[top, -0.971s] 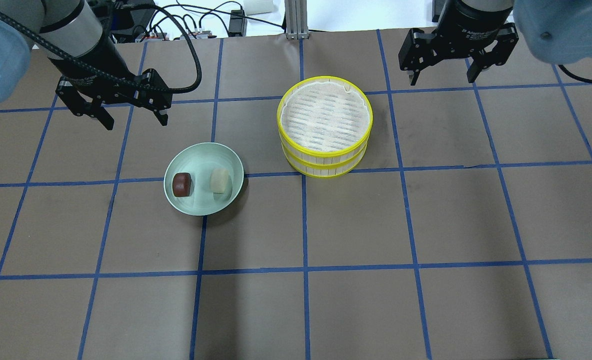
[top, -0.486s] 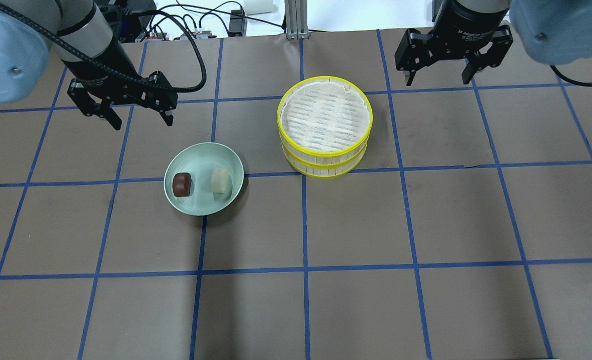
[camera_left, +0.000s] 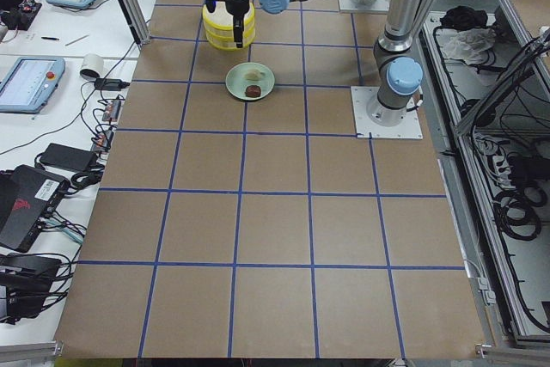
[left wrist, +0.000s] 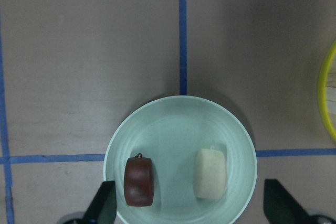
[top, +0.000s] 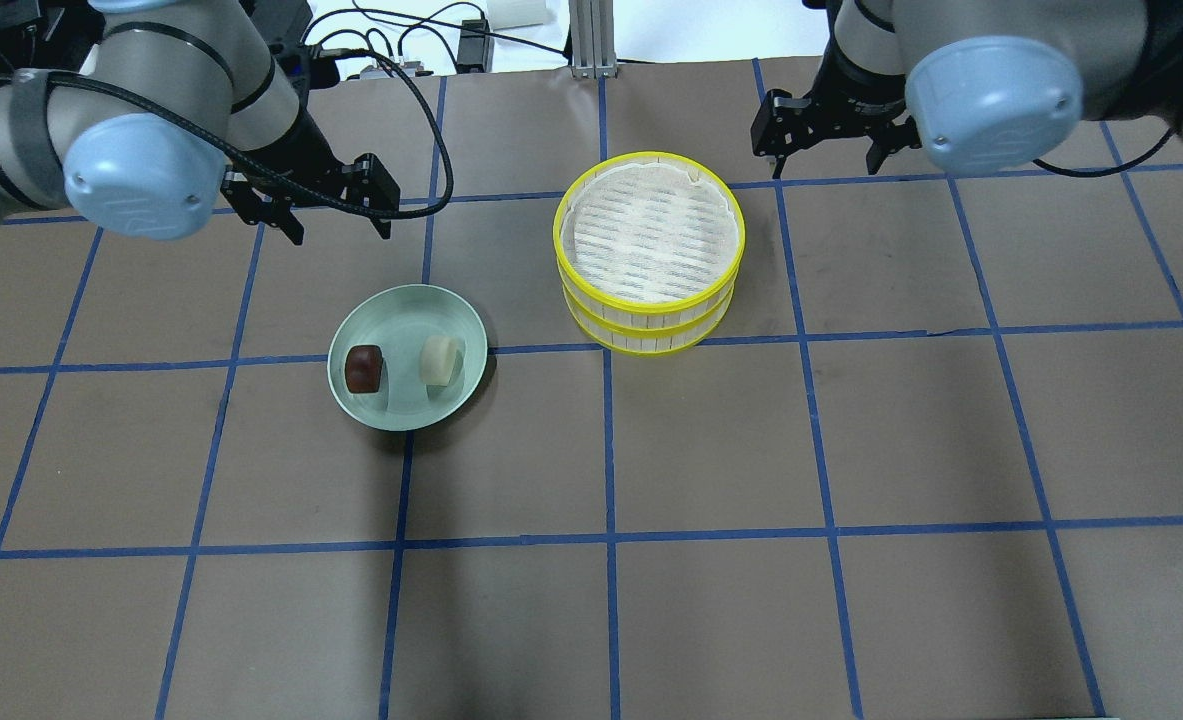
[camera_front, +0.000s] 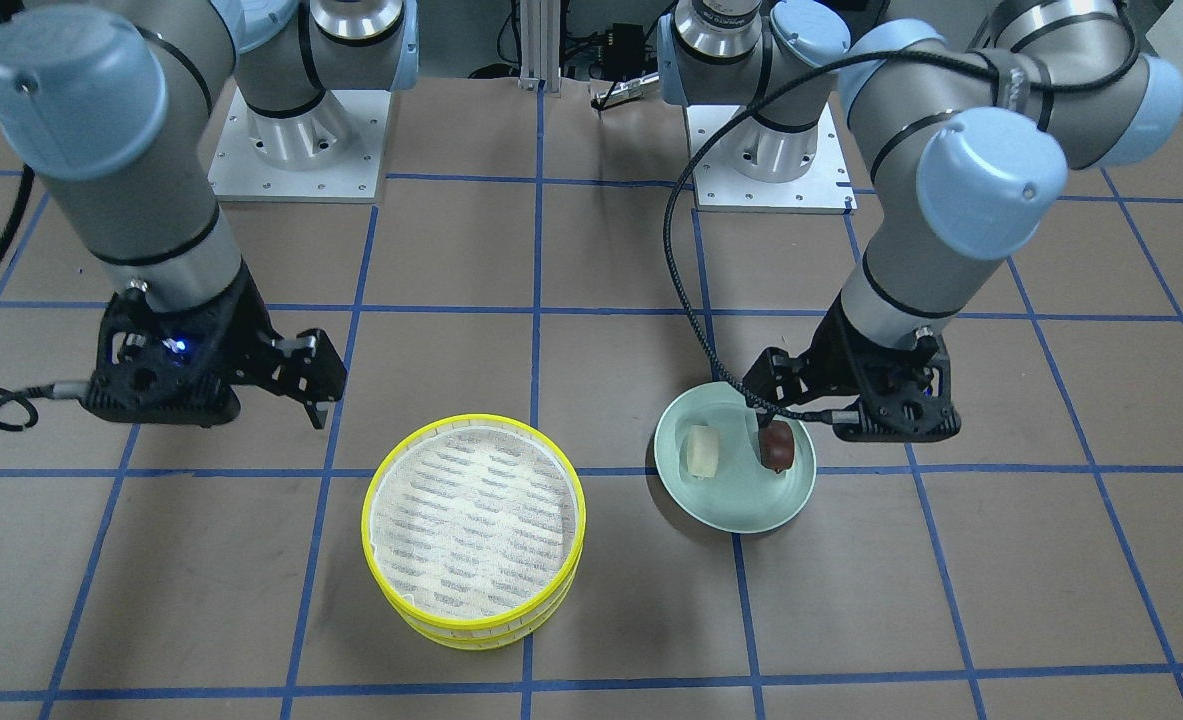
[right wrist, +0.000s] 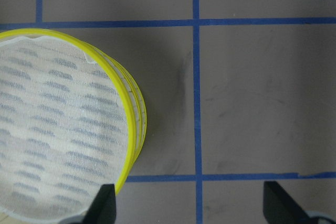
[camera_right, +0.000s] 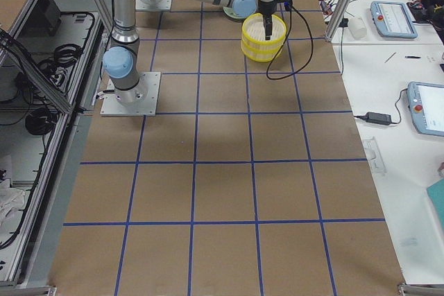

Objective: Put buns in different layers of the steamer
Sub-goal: 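Move left gripper over the white bun while right gripper reaches the steamer rim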

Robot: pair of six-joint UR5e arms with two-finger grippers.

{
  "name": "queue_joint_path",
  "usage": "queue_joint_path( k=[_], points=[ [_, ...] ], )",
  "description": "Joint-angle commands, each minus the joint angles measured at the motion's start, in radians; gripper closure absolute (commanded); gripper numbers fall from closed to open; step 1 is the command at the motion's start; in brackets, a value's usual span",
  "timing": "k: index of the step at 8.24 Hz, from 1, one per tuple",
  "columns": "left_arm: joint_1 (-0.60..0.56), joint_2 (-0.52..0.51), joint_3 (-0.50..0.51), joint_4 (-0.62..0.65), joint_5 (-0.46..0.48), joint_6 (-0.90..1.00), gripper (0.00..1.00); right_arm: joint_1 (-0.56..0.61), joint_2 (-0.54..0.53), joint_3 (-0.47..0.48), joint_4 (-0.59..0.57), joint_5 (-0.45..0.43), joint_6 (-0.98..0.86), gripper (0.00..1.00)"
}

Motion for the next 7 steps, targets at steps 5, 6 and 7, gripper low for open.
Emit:
queue_joint_path(
  k=[5, 6, 7],
  points=[
    [-0.068, -0.164, -0.064, 0.096, 0.056, 0.101, 0.08, 0.032, 0.183, 0.008, -0.154, 0.069, 0.072, 0.00],
    [-0.068, -0.174, -0.065, 0.093, 0.055, 0.094, 0.11, 0.032, 0.187, 0.008, -0.154, 0.068, 0.078, 0.07],
    [-0.068, -0.180, -0.067, 0.090, 0.050, 0.091, 0.20, 0.032, 0.197, 0.011, -0.152, 0.060, 0.090, 0.20]
  ],
)
